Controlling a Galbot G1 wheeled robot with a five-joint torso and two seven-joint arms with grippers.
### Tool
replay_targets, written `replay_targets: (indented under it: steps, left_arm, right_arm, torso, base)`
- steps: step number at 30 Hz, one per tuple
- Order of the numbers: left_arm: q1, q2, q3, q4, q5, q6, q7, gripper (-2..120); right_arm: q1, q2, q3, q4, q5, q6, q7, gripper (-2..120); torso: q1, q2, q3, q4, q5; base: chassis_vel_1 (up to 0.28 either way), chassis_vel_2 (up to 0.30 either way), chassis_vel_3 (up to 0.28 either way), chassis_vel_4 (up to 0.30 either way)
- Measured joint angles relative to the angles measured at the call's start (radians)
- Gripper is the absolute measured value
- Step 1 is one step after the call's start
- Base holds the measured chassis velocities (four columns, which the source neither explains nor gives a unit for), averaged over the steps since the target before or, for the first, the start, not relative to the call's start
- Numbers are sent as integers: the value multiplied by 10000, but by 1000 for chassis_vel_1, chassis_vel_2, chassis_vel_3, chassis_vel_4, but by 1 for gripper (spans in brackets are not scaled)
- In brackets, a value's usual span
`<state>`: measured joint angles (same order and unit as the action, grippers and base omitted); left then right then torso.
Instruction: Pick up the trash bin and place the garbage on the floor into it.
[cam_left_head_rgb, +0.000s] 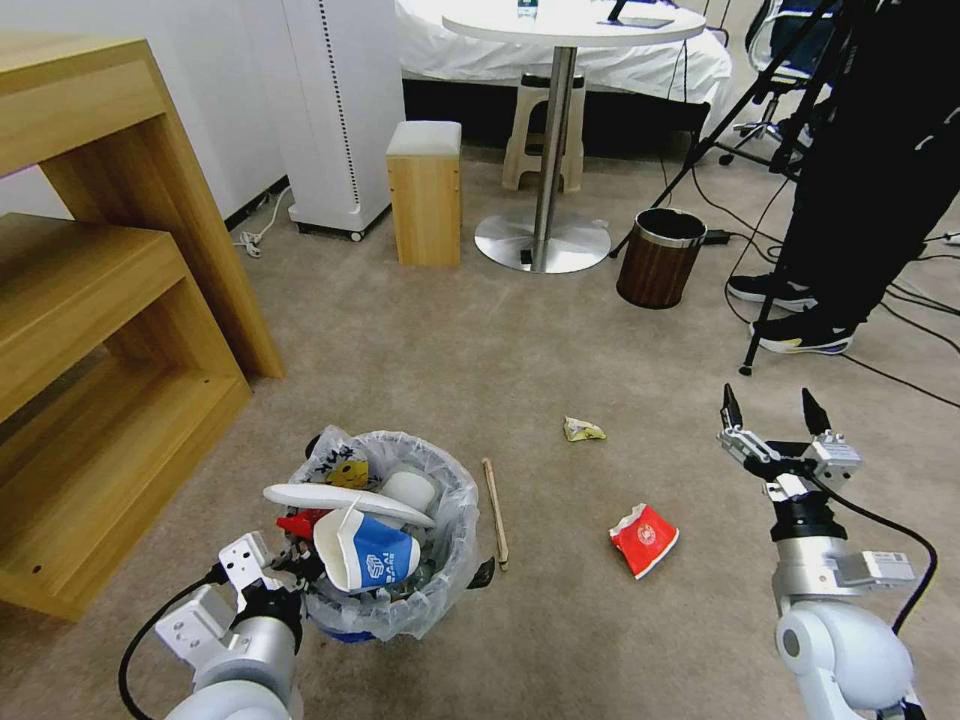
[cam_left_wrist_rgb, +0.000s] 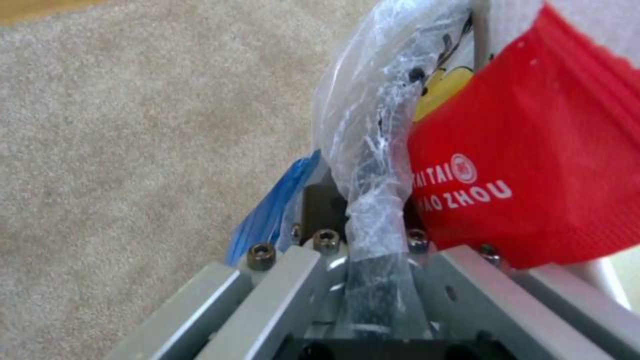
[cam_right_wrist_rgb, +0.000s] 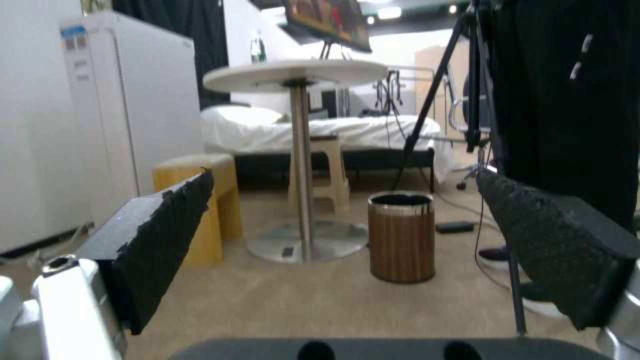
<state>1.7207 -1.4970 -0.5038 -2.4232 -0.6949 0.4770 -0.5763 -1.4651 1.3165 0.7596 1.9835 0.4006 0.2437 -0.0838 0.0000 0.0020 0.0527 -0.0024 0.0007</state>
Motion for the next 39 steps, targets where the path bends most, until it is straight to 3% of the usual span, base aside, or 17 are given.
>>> replay_targets:
  steps: [6,9,10,13,14,16,21,26,30,39]
  left_arm:
    - [59,29,-80,-120,-2,0,-17,0]
    - [137,69,-182,-225,-15,3,-36,0]
    - [137,69,-182,-225,-15,3,-36,0]
    - [207,70,-231,-348,-17,7,-56,0]
    - [207,70,-231,-348,-17,7,-56,0]
    - [226,30,-234,-359,14,8,-64,0]
    - [211,-70,-160,-237,84,-58,-65,0]
    - [198,-91,-150,-197,137,-81,-65,0]
    - [183,-160,-93,-171,272,-85,-65,0]
    - [290,-252,-113,-164,399,-116,-64,0]
  right_arm:
    - [-210,-284,-273,-6,-192,-975,189,100]
    - [-414,-674,-569,361,19,-3205,1239,100]
    - [-414,-674,-569,361,19,-3205,1239,100]
    - [-390,-1191,-836,323,239,-5343,2200,100]
    - [-390,-1191,-836,323,239,-5343,2200,100]
    - [-279,-1529,-1080,-33,681,-6489,2703,100]
    - [157,-2029,-1580,-1279,488,-7349,2529,100]
    - [568,-2363,-1967,-1974,375,-7710,2127,100]
    - [1562,-2521,-2421,-3228,-298,-7201,1193,100]
    - [3564,-1575,-2552,-5636,656,-6438,623,100]
  torso:
    - [0,0,0,0,2]
    - [0,0,0,0,-1]
    - [0,0,0,0,-1]
    - [0,0,0,-1,-1]
    - [0,0,0,-1,-1]
    - [0,0,0,-2,1]
    - [0,0,0,-1,2]
    - [0,0,0,-2,3]
    - [0,0,1,-1,3]
    - [0,0,1,1,0]
  base:
    - [0,0,0,0]
    - [0,0,0,0]
    - [0,0,0,0]
    - [0,0,0,0]
    - [0,0,0,0]
    - [0,0,0,0]
    - [0,0,0,0]
    - [0,0,0,0]
    - [0,0,0,0]
    - [0,0,0,0]
